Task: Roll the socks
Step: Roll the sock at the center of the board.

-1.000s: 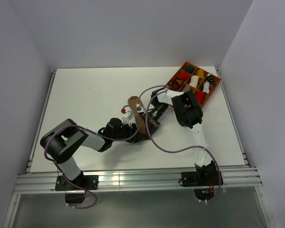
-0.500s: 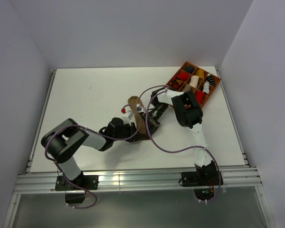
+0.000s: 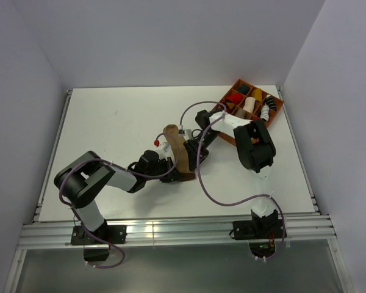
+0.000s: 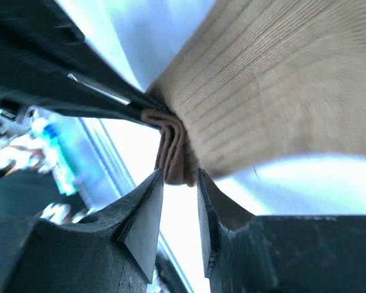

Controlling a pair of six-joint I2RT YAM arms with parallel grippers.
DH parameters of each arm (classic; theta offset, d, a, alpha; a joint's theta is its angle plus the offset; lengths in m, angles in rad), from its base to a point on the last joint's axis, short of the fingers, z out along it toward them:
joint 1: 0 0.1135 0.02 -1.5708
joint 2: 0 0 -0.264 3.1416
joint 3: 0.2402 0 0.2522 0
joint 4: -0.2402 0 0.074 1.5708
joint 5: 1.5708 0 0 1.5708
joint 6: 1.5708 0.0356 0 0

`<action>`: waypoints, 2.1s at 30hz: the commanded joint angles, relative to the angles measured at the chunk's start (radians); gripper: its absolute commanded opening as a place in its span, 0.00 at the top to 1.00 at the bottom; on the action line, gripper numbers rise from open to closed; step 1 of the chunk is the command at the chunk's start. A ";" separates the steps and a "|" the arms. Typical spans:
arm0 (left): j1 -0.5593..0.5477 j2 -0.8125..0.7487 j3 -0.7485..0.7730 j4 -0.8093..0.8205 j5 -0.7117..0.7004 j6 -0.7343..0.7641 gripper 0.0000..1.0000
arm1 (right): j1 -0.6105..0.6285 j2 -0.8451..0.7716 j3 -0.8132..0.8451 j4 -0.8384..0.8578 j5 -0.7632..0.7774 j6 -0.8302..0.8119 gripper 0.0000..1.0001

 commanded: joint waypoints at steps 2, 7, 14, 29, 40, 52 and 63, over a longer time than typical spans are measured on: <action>0.031 0.005 0.020 -0.249 0.049 -0.068 1.00 | -0.039 -0.186 -0.052 0.192 0.091 0.079 0.63; 0.064 0.008 0.097 -0.433 0.130 -0.148 1.00 | -0.073 -0.341 -0.173 0.375 0.206 0.090 0.63; 0.106 0.008 0.173 -0.579 0.205 -0.249 1.00 | -0.042 -0.607 -0.397 0.588 0.393 -0.010 0.61; 0.112 0.094 0.249 -0.685 0.270 -0.307 1.00 | 0.390 -1.018 -0.912 0.921 0.560 -0.324 0.52; 0.112 0.099 0.247 -0.683 0.288 -0.290 1.00 | 0.513 -0.888 -0.922 0.967 0.618 -0.384 0.51; 0.115 0.093 0.255 -0.717 0.299 -0.257 1.00 | 0.535 -0.811 -0.882 0.959 0.632 -0.387 0.55; 0.121 0.099 0.255 -0.717 0.319 -0.238 1.00 | 0.542 -0.750 -0.840 0.943 0.666 -0.387 0.56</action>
